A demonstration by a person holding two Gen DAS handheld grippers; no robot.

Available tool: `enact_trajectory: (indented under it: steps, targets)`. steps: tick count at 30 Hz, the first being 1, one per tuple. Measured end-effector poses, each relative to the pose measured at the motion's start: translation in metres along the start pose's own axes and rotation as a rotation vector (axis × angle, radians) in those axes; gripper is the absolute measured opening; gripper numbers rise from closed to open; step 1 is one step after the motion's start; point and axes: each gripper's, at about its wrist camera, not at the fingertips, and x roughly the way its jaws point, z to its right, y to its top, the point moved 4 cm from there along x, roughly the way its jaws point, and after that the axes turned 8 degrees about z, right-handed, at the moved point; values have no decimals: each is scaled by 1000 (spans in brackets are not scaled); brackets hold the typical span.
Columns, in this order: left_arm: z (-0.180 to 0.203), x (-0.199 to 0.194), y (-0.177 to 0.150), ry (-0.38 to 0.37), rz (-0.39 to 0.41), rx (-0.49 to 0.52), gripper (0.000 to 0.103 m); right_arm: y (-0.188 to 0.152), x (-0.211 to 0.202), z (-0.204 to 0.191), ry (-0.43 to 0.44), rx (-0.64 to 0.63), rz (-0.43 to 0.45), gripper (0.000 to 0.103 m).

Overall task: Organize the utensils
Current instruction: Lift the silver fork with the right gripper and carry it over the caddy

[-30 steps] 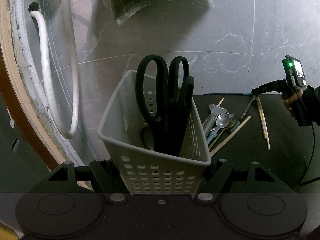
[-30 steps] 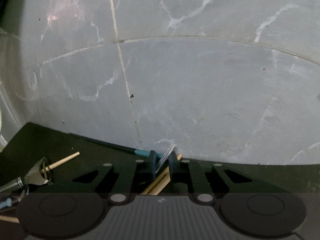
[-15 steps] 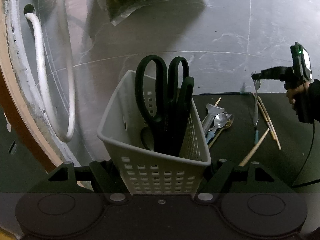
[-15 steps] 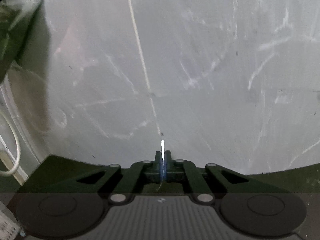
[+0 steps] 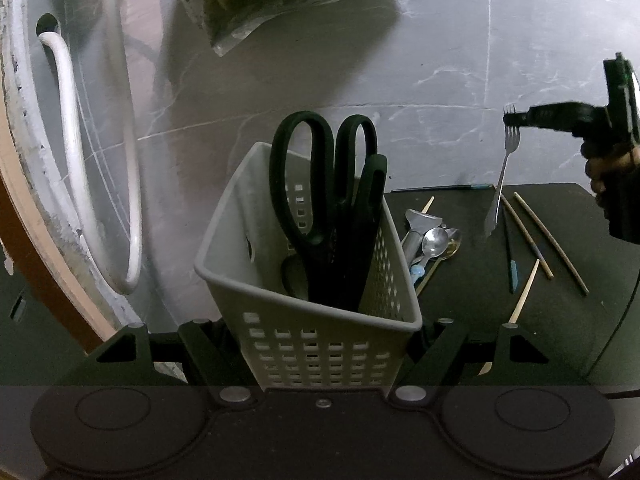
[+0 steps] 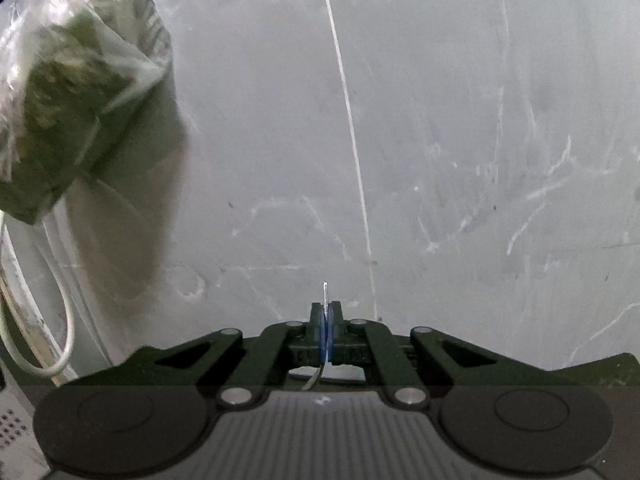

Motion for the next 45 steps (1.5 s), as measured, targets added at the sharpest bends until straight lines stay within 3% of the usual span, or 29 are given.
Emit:
enact_trajectory:
  steps: [11,25,31,36,45]
  targets:
    - [-1,2,0,-20,18,8,77,58,-57,-40,57,-58,136,1]
    - [-4,3,-2,-38,38,3,77,127,-110,-143,295,-127,339,1]
    - [-4,3,-2,-41,40,2,77,113,-125,-192,367,-200,375,1]
    - [-4,3,-2,-40,40,1,77,85,-123,-220,432,-218,319,2]
    - [-4,3,-2,-41,41,1,77,62,-123,-232,450,-226,267,2]
